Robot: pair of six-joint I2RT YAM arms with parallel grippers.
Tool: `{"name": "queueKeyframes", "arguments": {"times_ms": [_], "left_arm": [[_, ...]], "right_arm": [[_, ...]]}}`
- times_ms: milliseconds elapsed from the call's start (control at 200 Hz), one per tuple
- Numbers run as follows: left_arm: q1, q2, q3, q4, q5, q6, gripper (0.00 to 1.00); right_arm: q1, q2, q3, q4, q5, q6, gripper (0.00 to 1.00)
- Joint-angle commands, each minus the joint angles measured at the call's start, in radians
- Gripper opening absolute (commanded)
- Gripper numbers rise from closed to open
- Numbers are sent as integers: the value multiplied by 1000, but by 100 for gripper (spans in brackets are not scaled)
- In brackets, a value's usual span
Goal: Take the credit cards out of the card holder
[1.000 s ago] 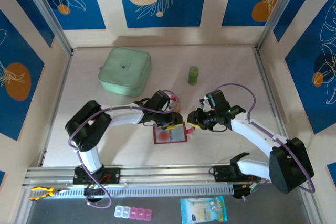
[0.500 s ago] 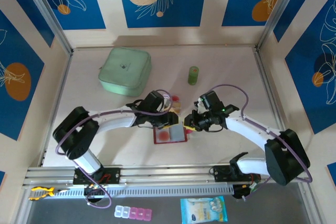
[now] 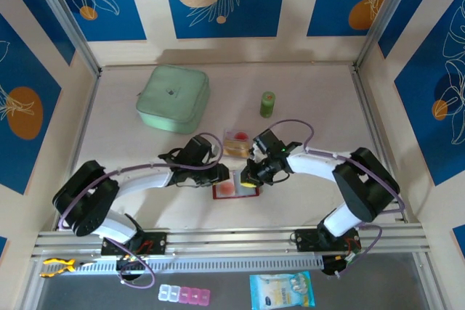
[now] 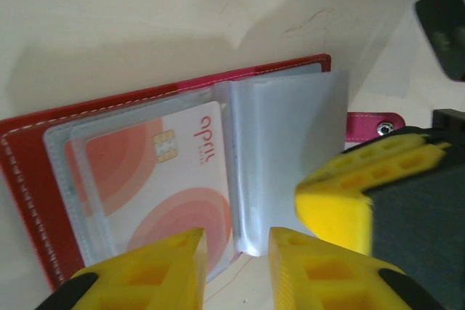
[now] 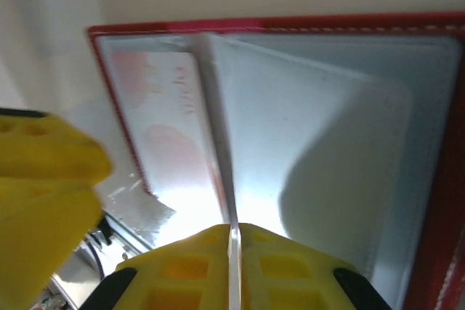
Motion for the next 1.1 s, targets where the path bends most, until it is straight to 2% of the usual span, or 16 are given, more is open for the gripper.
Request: {"name": "queueKeyframes", "arguments": {"times_ms": [0,145,460,575,905,1095], "left_arm": [[9,-23,-39,-9,-42,-5,26],[15,-32,-75,5,-55,-19,24],[17,-10,-62,3,-45,-7,19],[18,4,-56,14,-37,-7,15],[20,51,-51,26,-18,0,8],[25,62,-44,-7,-25,14,7]], "right_arm": [[5,32,2,-38,36,-32,12],[4,44,1,-71,93,-57,13],[7,-1,41,-91,85,-51,14],[9,-14,53,-85,59,-39,15],[18,44,64,36,-58,25,25],[34,98,85,57,-73,32,26]]}}
